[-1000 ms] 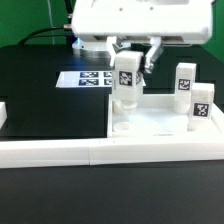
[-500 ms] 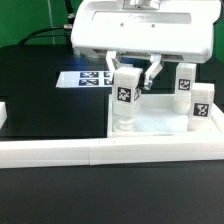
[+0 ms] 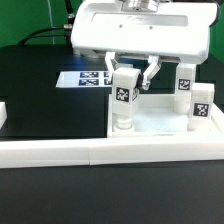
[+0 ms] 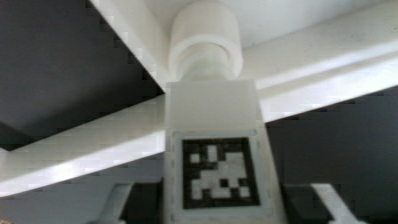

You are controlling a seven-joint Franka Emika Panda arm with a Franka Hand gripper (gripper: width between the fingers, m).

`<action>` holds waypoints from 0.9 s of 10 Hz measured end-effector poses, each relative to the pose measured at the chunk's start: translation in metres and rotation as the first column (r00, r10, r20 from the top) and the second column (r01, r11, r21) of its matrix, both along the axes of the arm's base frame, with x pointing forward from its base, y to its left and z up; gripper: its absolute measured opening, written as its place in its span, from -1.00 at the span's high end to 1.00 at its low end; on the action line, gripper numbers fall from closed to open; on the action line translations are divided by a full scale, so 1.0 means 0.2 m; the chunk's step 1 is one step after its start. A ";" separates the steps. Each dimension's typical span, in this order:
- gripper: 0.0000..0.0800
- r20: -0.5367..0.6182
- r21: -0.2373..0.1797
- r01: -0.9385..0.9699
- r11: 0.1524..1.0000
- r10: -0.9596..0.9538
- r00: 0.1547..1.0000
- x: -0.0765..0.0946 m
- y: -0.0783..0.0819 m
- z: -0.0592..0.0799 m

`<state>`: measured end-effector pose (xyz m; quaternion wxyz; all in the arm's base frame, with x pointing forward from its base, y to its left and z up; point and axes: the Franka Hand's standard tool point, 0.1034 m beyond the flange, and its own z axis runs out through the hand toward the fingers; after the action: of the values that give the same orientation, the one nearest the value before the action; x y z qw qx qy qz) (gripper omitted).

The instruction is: Assemble square table

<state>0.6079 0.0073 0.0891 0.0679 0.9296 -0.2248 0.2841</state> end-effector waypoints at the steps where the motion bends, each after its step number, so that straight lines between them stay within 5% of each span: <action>1: 0.27 -0.001 -0.006 -0.001 1.000 0.001 1.000 0.00 0.00 -0.01; 6: 0.27 -0.015 -0.022 -0.005 1.000 0.005 1.000 -0.01 -0.01 -0.07; 7: 0.12 -0.015 -0.023 -0.005 1.000 0.005 1.000 -0.01 -0.01 -0.07; 8: -0.34 -0.015 -0.023 -0.005 1.000 0.005 1.000 -0.01 -0.01 -0.07; 9: -0.53 -0.015 -0.023 -0.005 1.000 0.005 1.000 -0.01 -0.01 -0.07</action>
Offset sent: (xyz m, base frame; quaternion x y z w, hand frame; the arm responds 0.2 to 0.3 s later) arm 0.0016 0.0009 -0.0104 -0.0061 0.0061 0.0009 1.0000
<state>0.6056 0.0044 0.0757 0.0793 0.9314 -0.2187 0.2800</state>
